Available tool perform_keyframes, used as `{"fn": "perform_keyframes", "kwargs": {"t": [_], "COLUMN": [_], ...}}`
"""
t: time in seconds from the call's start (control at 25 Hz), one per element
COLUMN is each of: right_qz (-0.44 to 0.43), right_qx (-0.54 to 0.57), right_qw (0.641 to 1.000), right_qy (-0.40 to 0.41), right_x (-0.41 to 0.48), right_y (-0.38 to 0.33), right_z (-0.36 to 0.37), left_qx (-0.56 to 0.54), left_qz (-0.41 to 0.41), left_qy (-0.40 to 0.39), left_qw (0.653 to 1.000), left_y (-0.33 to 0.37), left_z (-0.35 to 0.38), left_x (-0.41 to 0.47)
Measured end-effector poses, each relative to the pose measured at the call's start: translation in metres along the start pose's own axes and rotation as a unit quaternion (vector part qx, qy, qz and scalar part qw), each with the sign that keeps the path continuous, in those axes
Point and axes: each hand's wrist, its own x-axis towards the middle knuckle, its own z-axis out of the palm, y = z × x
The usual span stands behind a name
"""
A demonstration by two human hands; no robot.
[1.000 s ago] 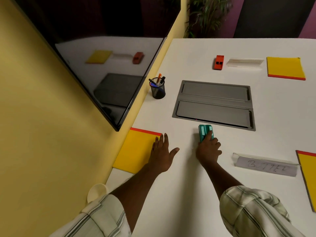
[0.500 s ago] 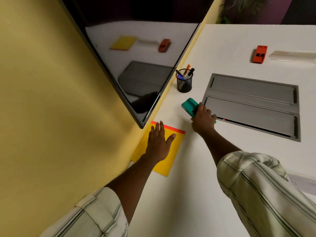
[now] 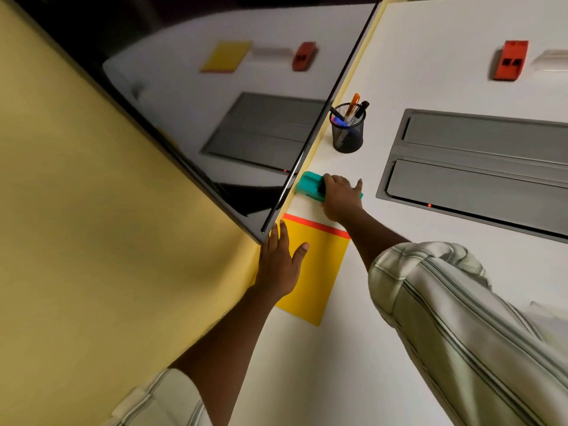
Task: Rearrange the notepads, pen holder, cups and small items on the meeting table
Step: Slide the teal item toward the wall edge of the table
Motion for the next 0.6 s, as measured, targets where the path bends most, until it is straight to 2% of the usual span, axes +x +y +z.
{"fn": "perform_keyframes", "kwargs": {"t": [0.48,0.6], "right_qz": [-0.009,-0.022], "right_qx": [-0.030,-0.061], "right_qw": [0.999,0.998], "right_qy": [0.011,-0.007], "right_x": [0.018,0.018], "right_y": [-0.007,-0.003], "right_z": [0.033,0.032], "left_qx": [0.021,0.022], "left_qz": [-0.020,-0.026], "left_qy": [-0.008,-0.011], "left_qw": [1.000,0.999], "left_y": [-0.017,-0.017], "left_z": [0.011,0.013], "left_x": [-0.003,-0.004]}}
